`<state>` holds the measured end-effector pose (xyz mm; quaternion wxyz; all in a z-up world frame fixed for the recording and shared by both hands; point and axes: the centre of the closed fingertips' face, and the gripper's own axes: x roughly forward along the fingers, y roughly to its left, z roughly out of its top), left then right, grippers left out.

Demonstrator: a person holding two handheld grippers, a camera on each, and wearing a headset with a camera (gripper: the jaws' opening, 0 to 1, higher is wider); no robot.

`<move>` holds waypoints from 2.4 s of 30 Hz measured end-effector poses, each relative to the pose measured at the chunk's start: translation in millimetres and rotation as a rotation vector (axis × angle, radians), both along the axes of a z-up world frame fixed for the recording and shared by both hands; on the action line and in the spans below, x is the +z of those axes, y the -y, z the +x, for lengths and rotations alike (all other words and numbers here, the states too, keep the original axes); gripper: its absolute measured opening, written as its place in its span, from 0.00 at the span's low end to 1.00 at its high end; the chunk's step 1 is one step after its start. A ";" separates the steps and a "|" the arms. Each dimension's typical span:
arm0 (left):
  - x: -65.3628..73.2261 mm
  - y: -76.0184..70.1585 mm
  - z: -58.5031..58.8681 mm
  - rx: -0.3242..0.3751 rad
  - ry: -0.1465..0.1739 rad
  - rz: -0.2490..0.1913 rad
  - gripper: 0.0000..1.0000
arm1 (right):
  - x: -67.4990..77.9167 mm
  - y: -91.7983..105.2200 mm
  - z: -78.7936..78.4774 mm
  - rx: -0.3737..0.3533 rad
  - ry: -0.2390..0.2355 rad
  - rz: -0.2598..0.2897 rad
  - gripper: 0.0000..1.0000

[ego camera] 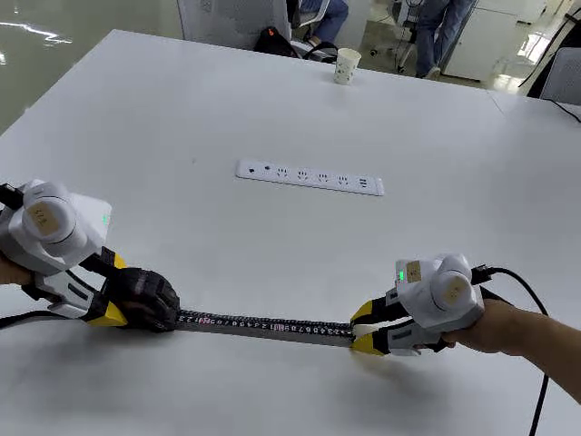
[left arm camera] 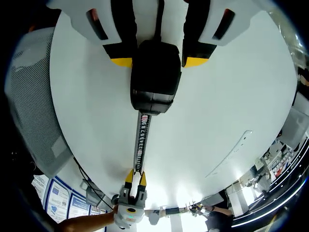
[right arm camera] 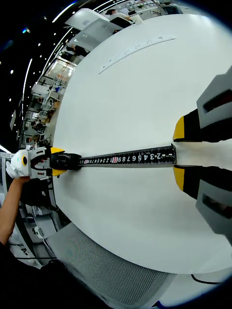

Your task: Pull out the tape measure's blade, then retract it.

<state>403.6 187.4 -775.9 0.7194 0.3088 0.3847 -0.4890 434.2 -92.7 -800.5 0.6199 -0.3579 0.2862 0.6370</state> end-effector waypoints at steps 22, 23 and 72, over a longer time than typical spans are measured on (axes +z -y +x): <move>11.5 -14.2 -18.1 0.137 -0.013 -0.051 0.51 | 12.9 7.2 -12.5 -0.071 0.006 0.048 0.26; 12.2 -14.4 -20.0 0.141 -0.013 -0.055 0.51 | 13.3 8.1 -14.0 -0.076 0.006 0.053 0.26; 45.3 8.7 -74.1 0.663 0.181 -0.407 0.83 | 43.9 8.4 -68.8 -0.480 0.022 0.268 0.65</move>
